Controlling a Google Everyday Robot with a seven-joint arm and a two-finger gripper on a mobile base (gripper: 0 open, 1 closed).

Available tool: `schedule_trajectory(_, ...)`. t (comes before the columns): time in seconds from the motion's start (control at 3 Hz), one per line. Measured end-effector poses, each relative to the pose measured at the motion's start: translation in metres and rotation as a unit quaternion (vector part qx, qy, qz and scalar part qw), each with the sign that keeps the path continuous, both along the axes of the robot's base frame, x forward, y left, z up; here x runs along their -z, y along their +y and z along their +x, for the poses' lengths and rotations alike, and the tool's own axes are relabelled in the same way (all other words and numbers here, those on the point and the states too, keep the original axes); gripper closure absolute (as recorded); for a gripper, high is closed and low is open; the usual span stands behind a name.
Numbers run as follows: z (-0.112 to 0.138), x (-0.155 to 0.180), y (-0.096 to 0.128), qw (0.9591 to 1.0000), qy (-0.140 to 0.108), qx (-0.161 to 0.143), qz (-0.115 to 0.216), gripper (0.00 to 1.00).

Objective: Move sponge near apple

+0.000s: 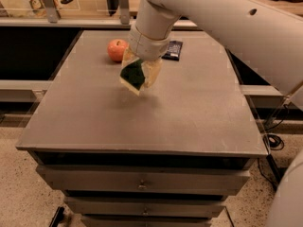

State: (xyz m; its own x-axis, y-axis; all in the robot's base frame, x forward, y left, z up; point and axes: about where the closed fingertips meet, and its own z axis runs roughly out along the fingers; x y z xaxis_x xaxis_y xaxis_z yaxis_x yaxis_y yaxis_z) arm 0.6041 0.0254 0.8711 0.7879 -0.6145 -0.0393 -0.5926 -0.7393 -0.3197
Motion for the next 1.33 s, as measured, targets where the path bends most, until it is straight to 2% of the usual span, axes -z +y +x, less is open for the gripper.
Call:
schedule_trajectory(0.33,0.024,-0.01,0.006,0.9996,-0.025,0.002,0.012,1.0)
schedule_trajectory(0.67,0.044,-0.015,0.011,0.9991,-0.039,0.003,0.019,1.0)
schedule_trajectory(1.33,0.076,-0.009,0.034,0.9982,-0.046,0.005,0.039,1.0)
